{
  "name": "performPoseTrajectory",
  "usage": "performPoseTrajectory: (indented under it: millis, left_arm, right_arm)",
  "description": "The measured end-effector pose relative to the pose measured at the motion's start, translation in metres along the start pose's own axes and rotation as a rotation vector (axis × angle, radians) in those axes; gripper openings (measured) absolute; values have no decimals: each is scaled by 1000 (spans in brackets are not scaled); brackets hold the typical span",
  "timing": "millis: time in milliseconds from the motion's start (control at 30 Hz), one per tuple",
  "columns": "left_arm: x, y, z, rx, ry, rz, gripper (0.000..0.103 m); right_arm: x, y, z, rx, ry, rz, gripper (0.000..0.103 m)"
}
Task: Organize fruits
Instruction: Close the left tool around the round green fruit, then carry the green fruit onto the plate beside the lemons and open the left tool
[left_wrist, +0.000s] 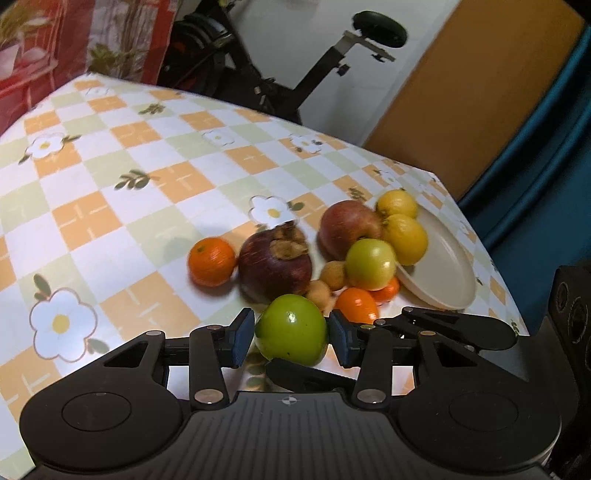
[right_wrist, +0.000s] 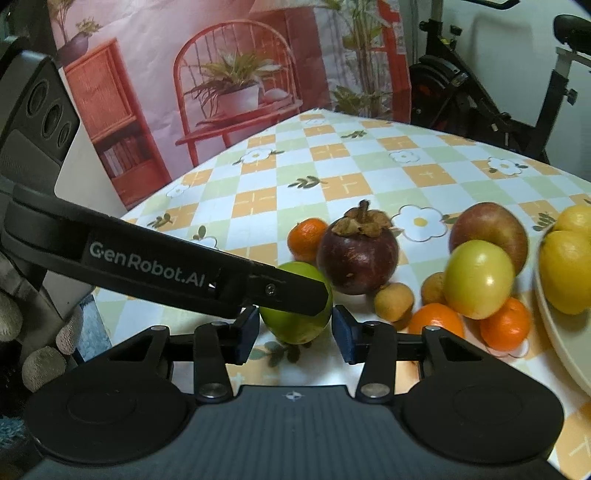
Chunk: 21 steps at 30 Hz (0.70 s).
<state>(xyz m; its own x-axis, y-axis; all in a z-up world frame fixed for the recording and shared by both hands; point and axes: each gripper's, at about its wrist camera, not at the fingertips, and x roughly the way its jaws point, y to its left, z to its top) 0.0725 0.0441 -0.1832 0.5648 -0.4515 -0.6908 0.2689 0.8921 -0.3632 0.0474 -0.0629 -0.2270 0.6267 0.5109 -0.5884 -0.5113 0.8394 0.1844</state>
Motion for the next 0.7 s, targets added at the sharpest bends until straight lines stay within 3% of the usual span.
performPoseTrajectory:
  millis: [433,700]
  left_arm:
    - [0,-59,27,148,-47,-37,47]
    - [15,-89,46,188,-46,-86,47]
  right_arm:
    - [-46,-21,9,64,-109,-67,46]
    - [-73,-48,15,108,-170,-118,46]
